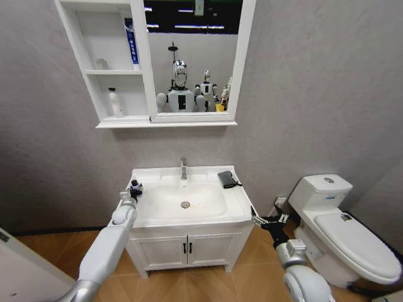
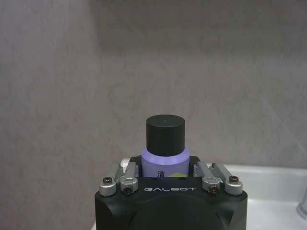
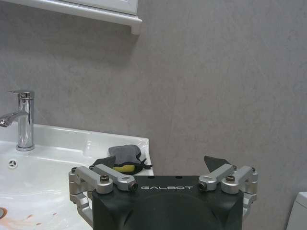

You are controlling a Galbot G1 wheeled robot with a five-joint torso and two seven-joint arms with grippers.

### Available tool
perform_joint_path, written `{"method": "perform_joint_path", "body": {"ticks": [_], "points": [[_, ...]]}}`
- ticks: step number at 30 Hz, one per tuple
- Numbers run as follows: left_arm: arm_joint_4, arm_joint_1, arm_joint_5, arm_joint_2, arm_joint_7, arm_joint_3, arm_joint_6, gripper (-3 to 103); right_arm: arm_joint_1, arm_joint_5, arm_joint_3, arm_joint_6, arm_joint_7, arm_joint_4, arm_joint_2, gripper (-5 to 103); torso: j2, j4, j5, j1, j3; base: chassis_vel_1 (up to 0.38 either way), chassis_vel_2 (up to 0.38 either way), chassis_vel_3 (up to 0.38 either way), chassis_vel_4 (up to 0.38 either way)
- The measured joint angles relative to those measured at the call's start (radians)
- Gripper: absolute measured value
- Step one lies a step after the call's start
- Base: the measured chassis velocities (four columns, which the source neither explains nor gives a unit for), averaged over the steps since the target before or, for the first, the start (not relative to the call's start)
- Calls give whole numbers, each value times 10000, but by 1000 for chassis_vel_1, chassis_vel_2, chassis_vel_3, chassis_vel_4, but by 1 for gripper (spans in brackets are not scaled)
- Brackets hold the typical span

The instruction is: Move facial cleanser and shampoo from washbasin to cabinet, then wipe washbasin with towel.

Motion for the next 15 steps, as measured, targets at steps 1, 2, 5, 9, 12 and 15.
{"method": "perform_joint_path", "body": {"ticks": [1,2,5,9,12,15], "points": [[-791,112,-271,257,-326,-100,425,43,2,0,0,0,-1,-24,-4,100,0,5,-2,-1,0,0,0,0,0],[-1597,155,-645,530,-622,-192,938,43,14,-1,-1,3,-4,-55,-10,100,0,6,-4,-1,1,0,0,0,0],[-3098,-108,-1541,1293,-1285,-211,1938,43,28,-22,-17,13,-8,-120,-13,100,0,4,-1,-2,-1,0,0,0,0],[-4407,-1729,-4182,3041,-2352,138,3691,43,-19,-49,-84,25,-8,-150,-60,100,0,0,0,-2,-1,0,0,0,0],[-4244,-3442,-5763,3891,-2574,578,4389,43,-2,-35,-128,25,-27,-157,-114,100,1,4,1,-2,0,0,0,0,0],[-3446,-5267,-6479,4333,-2422,1281,4664,43,75,-19,-175,30,-50,-220,-140,100,1,-3,3,-1,-1,0,0,0,0]]}}
